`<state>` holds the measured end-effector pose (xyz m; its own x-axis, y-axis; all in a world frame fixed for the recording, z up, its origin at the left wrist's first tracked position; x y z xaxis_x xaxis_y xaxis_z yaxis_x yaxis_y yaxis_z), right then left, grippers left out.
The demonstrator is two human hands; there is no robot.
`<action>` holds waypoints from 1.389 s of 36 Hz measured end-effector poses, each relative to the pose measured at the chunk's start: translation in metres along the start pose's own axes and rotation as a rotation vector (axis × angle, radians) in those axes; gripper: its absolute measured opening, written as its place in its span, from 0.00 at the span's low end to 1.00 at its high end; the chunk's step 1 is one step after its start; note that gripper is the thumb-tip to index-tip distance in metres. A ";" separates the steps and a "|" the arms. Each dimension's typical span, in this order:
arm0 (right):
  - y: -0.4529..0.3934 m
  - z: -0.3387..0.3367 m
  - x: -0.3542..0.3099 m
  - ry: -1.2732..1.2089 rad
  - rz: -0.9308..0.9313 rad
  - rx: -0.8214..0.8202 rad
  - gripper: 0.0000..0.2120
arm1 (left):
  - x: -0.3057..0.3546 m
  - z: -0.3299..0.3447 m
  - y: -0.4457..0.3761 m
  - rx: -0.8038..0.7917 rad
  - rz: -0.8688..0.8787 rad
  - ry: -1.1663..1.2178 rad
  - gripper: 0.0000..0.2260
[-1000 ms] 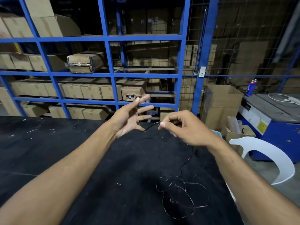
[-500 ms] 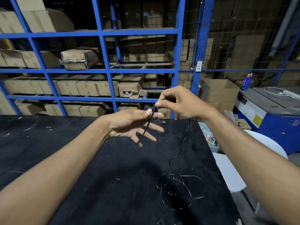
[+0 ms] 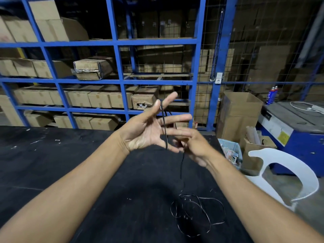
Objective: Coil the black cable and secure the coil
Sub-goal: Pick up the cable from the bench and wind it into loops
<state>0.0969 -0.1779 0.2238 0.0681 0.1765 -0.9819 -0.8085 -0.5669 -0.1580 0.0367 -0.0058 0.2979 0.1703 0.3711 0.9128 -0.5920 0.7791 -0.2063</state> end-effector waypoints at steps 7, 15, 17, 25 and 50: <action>0.024 0.020 0.035 0.057 0.056 -0.109 0.13 | 0.024 -0.025 0.003 0.339 0.172 -0.047 0.21; 0.037 0.042 0.006 0.433 0.070 -0.232 0.16 | 0.033 -0.050 0.016 0.630 0.276 -0.068 0.20; 0.038 0.045 -0.002 0.540 0.076 -0.238 0.16 | 0.034 -0.054 0.019 0.663 0.262 -0.097 0.19; 0.032 0.037 -0.053 0.938 -0.079 -0.135 0.14 | 0.021 -0.056 0.030 0.633 -0.058 -0.423 0.18; -0.025 -0.009 -0.057 0.408 -0.217 -0.138 0.08 | -0.013 -0.013 0.023 -0.022 -0.282 -0.050 0.26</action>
<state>0.1186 -0.1815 0.2827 0.4734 -0.0120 -0.8808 -0.6666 -0.6585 -0.3493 0.0313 0.0142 0.2768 0.2869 0.1135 0.9512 -0.5094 0.8590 0.0512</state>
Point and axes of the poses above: each hand's wrist, its own y-axis away from the middle knuckle, its own z-axis out of the palm, x = y × z, the point moved 2 cm from there along -y, towards the middle knuckle, and after that the axes turned 3 degrees about -x, right-handed, at the moved point
